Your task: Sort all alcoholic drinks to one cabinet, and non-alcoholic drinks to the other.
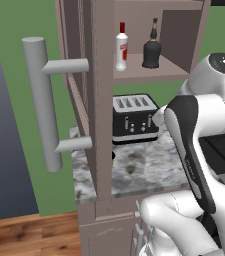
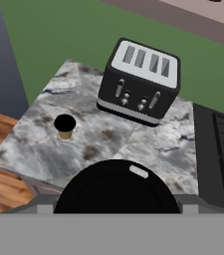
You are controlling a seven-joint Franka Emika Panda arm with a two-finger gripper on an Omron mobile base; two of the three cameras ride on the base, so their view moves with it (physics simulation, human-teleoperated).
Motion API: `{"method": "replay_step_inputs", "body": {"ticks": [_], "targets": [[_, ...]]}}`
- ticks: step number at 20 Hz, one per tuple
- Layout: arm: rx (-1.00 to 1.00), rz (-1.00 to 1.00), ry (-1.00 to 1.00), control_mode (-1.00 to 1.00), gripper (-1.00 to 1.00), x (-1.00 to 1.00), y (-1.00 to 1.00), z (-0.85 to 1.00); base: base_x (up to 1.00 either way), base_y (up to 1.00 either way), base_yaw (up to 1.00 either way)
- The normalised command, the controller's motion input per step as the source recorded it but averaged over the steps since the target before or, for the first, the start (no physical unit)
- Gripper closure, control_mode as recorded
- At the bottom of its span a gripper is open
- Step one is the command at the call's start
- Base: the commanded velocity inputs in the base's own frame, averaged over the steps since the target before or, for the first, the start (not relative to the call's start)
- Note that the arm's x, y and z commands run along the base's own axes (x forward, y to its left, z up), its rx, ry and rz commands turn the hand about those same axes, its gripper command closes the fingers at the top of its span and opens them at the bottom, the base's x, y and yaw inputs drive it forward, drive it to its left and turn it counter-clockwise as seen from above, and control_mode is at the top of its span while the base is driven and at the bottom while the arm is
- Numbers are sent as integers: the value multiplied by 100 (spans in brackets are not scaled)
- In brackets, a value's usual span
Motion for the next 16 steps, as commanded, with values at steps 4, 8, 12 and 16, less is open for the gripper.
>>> {"method": "replay_step_inputs", "body": {"ticks": [4,8,12,16], "targets": [[0,0,0,100,100,0,0,0,0,0,0],[0,0,0,100,100,0,0,0,-12,-6,0],[0,0,0,100,100,0,0,0,-28,-21,-2],[0,0,0,100,100,0,0,0,-45,-19,-4]]}}
